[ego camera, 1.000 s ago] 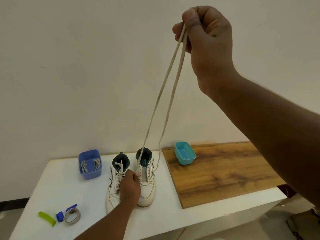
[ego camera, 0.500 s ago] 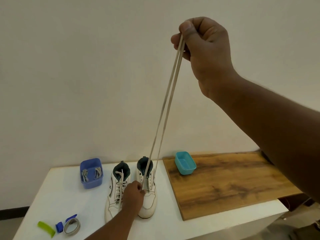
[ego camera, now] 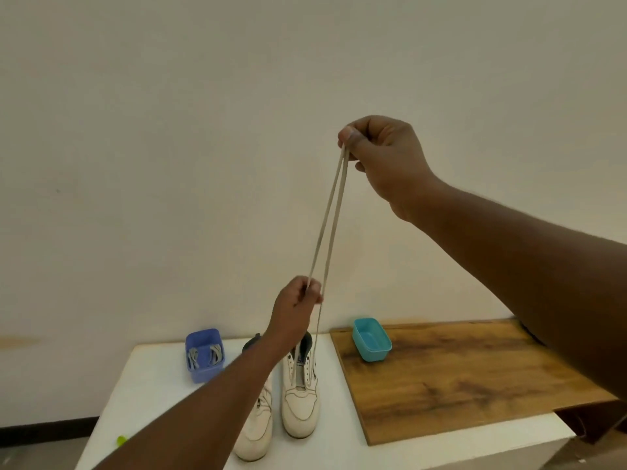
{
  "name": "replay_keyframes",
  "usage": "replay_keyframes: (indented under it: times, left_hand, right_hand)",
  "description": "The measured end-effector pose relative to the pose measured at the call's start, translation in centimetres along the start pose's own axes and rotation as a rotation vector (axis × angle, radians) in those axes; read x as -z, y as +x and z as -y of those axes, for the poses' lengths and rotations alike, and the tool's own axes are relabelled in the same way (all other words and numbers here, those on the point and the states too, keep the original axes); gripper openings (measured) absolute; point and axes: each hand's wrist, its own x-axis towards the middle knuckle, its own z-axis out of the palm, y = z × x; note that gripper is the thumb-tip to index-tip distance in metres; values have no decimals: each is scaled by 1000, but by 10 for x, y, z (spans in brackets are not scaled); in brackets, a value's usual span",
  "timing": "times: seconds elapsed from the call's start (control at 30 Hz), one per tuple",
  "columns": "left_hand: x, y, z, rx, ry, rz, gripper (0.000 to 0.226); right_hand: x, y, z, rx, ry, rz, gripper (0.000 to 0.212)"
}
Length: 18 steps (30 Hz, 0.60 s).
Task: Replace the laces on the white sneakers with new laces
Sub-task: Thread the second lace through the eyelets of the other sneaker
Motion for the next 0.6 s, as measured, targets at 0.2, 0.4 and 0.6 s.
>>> replay_keyframes:
  times: [0.2,0.4,0.6]
  left_hand:
    - [13,9,-136,-203,-140,-45,23]
    - [17,0,-173,-171,-155,-158,23]
    - [33,-17,-149,-84,-215,-333,22]
  right_hand:
    - [2,-11,15,-23,-32,50,19]
    - [6,-22,29,-42,-40,50,19]
    - [30,-38,16,-237,168,-92,20]
